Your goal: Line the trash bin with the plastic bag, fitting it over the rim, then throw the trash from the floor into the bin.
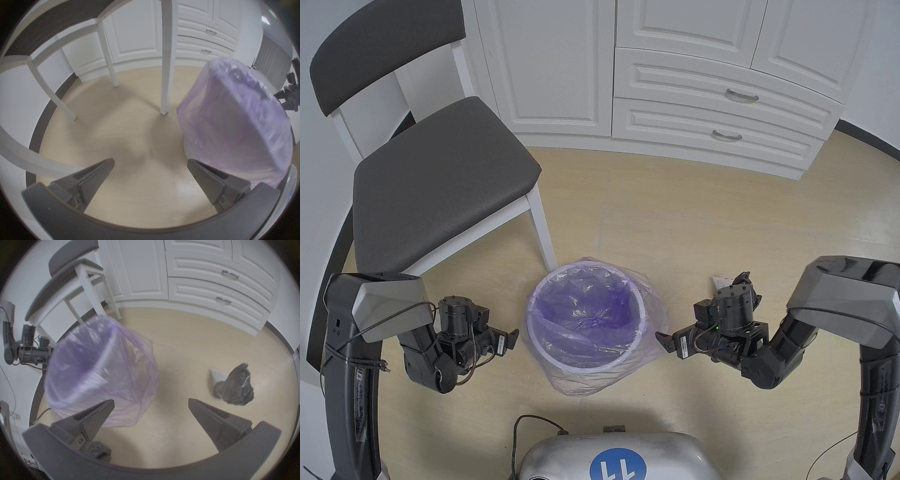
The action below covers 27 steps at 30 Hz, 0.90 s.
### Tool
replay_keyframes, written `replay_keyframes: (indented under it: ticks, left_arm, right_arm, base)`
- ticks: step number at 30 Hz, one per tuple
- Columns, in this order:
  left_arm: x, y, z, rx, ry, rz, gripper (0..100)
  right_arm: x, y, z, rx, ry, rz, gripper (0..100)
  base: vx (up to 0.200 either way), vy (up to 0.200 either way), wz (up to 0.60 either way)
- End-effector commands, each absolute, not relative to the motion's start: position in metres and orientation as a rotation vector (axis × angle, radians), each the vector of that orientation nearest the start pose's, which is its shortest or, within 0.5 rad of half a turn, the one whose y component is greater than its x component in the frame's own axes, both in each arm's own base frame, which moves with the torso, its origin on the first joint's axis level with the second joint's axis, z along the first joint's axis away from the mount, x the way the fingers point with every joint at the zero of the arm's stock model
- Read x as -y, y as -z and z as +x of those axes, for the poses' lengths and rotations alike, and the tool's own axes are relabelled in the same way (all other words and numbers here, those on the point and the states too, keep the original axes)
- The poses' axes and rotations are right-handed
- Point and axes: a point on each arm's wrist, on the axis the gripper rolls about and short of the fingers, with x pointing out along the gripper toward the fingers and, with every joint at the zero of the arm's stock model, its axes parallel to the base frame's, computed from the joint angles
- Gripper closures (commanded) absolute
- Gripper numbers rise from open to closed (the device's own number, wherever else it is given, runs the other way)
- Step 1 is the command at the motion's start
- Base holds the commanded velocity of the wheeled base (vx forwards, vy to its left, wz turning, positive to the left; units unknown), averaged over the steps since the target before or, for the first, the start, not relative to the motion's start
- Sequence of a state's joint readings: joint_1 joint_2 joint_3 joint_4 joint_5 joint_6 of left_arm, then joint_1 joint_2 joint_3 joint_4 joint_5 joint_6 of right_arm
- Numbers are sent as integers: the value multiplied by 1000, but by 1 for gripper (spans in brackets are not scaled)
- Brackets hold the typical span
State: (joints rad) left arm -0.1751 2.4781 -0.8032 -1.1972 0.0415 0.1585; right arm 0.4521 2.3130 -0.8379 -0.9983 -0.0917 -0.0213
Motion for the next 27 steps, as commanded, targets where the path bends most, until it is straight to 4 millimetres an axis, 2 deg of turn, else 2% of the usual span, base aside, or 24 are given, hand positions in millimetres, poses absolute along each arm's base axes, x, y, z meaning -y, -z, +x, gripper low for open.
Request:
replay_keyframes:
  ticks: [1,2,7,11,17,18,19,22,24,25,27]
  left_arm:
    - [64,-3,363,-386,190,195,0]
    - [64,-3,363,-386,190,195,0]
    - [63,-24,353,-343,186,194,0]
    - [56,-47,343,-294,185,201,0]
    - [54,-73,326,-229,230,197,0]
    - [54,-73,326,-229,230,197,0]
    - [49,-85,323,-178,213,193,0]
    - [41,-94,315,-153,194,192,0]
    - [41,-95,315,-152,194,192,0]
    - [38,-101,308,-134,213,195,0]
    - [36,-107,304,-113,227,192,0]
  right_arm:
    - [-173,-69,312,-335,-429,-133,0]
    - [-173,-69,312,-335,-429,-133,0]
    - [-209,-72,298,-251,-475,-64,0]
    - [-238,-83,307,-205,-462,-49,0]
    - [-278,-107,311,-363,-455,-184,0]
    - [-278,-107,311,-363,-455,-184,0]
    - [-296,-106,314,-397,-430,-226,0]
    - [-315,-101,326,-418,-381,-264,0]
    - [-316,-100,327,-420,-378,-266,0]
    - [-328,-94,337,-438,-316,-300,0]
    - [-342,-89,338,-452,-285,-325,0]
  base:
    - [0,0,0]
    - [0,0,0]
    - [0,0,0]
    - [0,0,0]
    - [0,0,0]
    - [0,0,0]
    - [0,0,0]
    - [0,0,0]
    - [0,0,0]
    - [0,0,0]
    - [0,0,0]
